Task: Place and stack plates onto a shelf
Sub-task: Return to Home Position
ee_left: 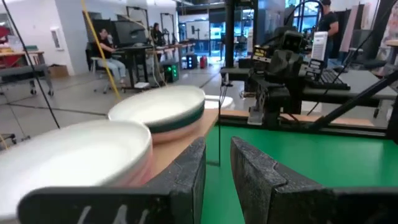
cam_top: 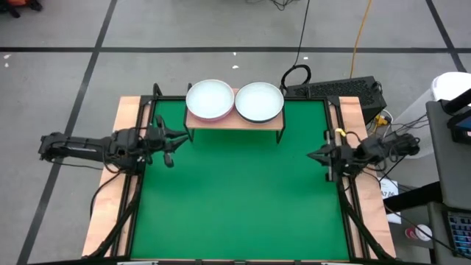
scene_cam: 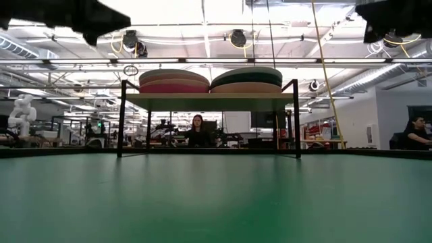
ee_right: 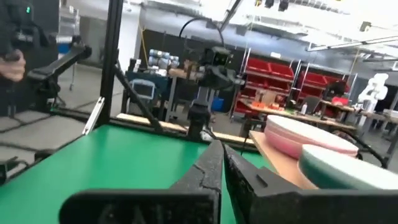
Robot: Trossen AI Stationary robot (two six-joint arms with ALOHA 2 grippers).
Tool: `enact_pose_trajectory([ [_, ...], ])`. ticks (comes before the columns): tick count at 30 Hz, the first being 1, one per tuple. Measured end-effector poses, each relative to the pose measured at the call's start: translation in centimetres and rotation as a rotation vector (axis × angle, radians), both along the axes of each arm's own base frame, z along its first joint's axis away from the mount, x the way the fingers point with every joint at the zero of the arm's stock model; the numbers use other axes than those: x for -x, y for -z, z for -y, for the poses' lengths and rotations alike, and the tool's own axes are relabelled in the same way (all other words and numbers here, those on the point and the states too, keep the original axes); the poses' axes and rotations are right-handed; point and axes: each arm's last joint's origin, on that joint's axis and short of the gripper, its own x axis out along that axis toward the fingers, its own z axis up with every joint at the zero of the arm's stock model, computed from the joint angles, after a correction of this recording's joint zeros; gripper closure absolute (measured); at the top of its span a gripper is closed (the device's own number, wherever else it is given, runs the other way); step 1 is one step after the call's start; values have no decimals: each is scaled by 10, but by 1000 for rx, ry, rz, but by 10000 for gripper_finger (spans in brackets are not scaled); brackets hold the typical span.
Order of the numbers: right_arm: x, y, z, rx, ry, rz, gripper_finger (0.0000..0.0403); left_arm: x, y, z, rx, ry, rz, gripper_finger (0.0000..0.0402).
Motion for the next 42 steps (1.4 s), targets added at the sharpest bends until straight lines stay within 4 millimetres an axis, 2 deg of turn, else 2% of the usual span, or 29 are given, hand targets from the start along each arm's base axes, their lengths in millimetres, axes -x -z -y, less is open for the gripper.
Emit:
enact_pose_trajectory([
  [6,-13,37,-4,-48,-4,-8,402,5,28,0,18,5,40,321],
  [10,-13,35,-4,-105,-8,65,402,6,44,0,19,8,64,334],
  [15,-14,39,-4,-117,16,20,403,7,59,0,10,9,53,391],
  [26,-14,40,-4,-101,21,17,403,10,84,1,47,58,55,397],
  [42,-15,41,-4,-121,15,6,403,10,82,1,23,60,78,398],
])
